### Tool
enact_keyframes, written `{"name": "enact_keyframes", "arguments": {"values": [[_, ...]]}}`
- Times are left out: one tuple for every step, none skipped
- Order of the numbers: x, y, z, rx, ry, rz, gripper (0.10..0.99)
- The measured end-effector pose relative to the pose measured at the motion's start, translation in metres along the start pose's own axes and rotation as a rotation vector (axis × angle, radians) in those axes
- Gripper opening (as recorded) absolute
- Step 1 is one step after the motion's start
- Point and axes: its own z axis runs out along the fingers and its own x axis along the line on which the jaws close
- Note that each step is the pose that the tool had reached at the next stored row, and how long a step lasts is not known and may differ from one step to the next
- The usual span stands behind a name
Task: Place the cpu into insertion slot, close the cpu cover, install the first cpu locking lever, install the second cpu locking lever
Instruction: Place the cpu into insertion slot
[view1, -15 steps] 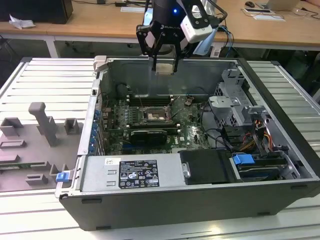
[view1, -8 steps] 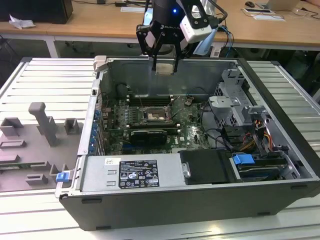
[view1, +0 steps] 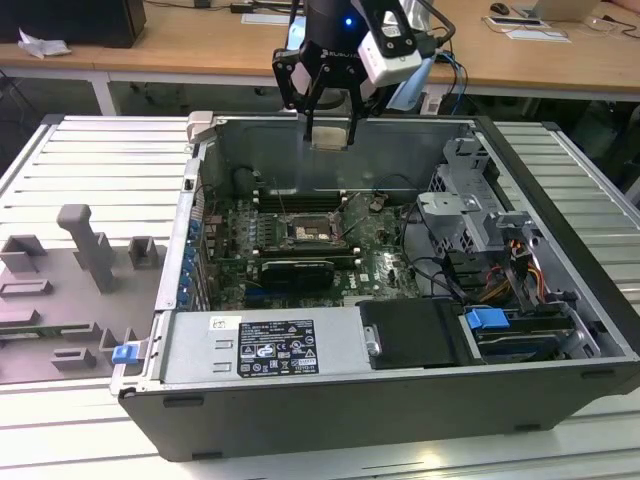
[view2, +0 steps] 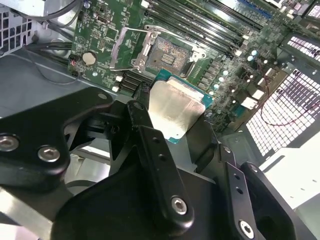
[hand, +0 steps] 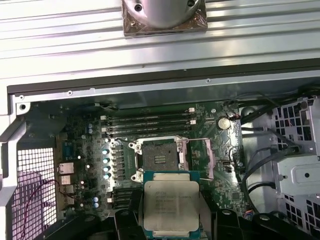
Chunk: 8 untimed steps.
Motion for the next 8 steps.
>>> {"name": "enact_keyframes", "arguments": {"values": [[0.0, 0.0, 0.0, 0.0, -0.0004, 0.004, 0.537], [0.0001, 0.0, 0.0, 0.0, -0.0007, 0.008, 0.537], [0.0002, 0.0, 0.0, 0.0, -0.001, 0.012, 0.537], [0.0002, 0.0, 0.0, 0.0, -0.0013, 0.014, 0.537], [0.0002, 0.0, 0.0, 0.0, -0.0015, 0.017, 0.537], [0.0003, 0.0, 0.0, 0.0, -0.0018, 0.02, 0.537], [0.0003, 0.0, 0.0, -0.001, -0.0022, 0.024, 0.537], [0.0004, 0.0, 0.0, -0.001, -0.0027, 0.03, 0.537]]}}
